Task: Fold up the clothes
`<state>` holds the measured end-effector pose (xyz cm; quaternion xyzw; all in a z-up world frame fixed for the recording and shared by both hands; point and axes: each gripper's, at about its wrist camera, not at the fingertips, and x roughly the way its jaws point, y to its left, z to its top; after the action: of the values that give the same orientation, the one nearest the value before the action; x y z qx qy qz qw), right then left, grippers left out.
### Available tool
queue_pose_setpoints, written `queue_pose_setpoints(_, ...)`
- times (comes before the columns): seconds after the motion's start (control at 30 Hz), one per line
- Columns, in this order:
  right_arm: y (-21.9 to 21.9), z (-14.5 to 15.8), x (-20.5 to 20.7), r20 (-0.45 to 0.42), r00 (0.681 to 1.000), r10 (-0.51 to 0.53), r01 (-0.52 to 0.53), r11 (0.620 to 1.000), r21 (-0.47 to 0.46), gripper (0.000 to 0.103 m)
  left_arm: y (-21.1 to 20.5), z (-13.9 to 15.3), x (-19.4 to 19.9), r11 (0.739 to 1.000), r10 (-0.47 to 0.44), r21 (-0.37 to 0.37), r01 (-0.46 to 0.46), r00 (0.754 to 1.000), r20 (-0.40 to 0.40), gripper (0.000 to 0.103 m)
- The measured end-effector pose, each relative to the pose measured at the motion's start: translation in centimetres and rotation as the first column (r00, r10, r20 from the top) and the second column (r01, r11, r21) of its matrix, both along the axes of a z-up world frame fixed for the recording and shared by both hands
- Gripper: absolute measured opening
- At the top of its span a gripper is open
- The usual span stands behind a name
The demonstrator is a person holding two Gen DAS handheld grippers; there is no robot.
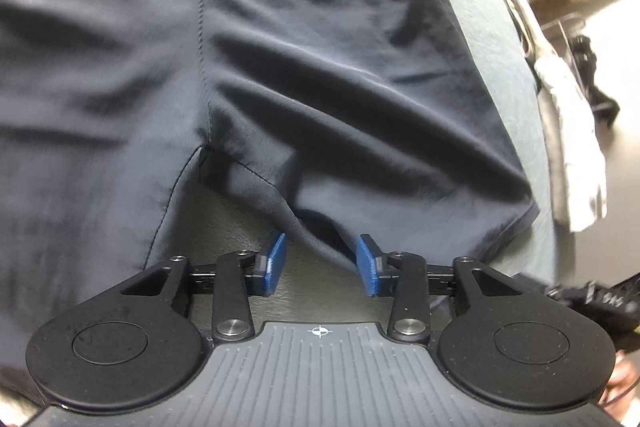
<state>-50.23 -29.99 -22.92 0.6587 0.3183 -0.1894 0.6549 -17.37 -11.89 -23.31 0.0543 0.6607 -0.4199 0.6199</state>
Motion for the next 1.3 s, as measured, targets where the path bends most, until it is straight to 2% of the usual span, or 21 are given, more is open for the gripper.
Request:
queue_pose_setpoints(0.13,-0.1,-1.3,2.3,0.012,0.999,-0.032,0.031,0.997,0.075,0.034,-0.2,-0.3,-0.2,1.0,-0.016,0.015,0.016,1.0,0.01,0.022)
queue_pose_setpoints(0.3,0.6,-2.7,2.6,-0.004,0.997,-0.071,0.071,0.982,0.175,0.034,-0.1,-0.5,-0.2,1.0,-0.013,0.018,0.013,1.0,0.01,0.019)
queue_pose_setpoints(0.4,0.8,-3.5,3.2,-0.005,0.995,-0.101,0.1,0.975,0.197,0.034,-0.1,-0.9,-0.1,1.0,-0.01,0.02,0.01,1.0,0.008,0.017)
queue_pose_setpoints(0.63,0.5,-5.1,4.5,-0.068,0.993,-0.092,0.105,0.967,0.232,0.034,-0.1,-1.2,-0.2,1.0,-0.019,0.023,0.019,1.0,-0.004,0.016)
queue_pose_setpoints(0.7,0.4,-4.7,4.7,-0.026,0.995,-0.094,0.097,0.971,0.219,0.031,-0.1,-1.3,-0.2,0.999,-0.026,0.024,0.026,1.0,-0.004,0.016)
queue_pose_setpoints(0.73,0.3,-4.5,4.9,-0.004,0.996,-0.091,0.09,0.974,0.21,0.025,-0.1,-1.4,-0.3,0.999,-0.029,0.025,0.029,1.0,-0.007,0.016)
queue_pose_setpoints(0.77,0.3,-4.1,5.1,0.015,0.996,-0.085,0.08,0.976,0.201,0.013,0.0,-1.6,-0.3,0.999,-0.032,0.028,0.032,0.999,-0.011,0.016)
queue_pose_setpoints(0.83,0.2,-3.6,5.5,0.039,0.996,-0.074,0.066,0.981,0.182,0.004,0.0,-1.8,-0.4,0.999,-0.037,0.029,0.037,0.999,-0.02,0.016)
queue_pose_setpoints(0.97,-0.3,-3.0,5.5,0.098,0.99,-0.097,0.078,0.98,0.184,0.001,0.1,-1.9,-0.4,0.998,-0.05,0.023,0.051,0.998,-0.027,0.016)
queue_pose_setpoints(1.07,-1.0,-3.1,4.9,0.147,0.973,-0.177,0.138,0.961,0.241,0.001,0.2,-2.1,-0.1,0.999,-0.046,0.022,0.047,0.998,-0.041,0.017)
queue_pose_setpoints(1.13,-1.4,-3.9,4.6,0.183,0.948,-0.259,0.191,0.927,0.322,0.001,0.2,-2.3,0.0,0.998,-0.049,0.024,0.051,0.998,-0.048,0.017)
queue_pose_setpoints(1.23,-2.0,-4.9,3.0,0.208,0.893,-0.398,0.294,0.869,0.398,0.001,0.0,-2.4,-0.1,0.997,-0.066,0.029,0.067,0.997,-0.039,0.017)
queue_pose_setpoints(1.3,-2.2,-5.8,2.4,0.212,0.844,-0.493,0.36,0.813,0.456,0.002,-0.3,-2.4,-0.1,0.997,-0.075,0.03,0.076,0.997,-0.037,0.017)
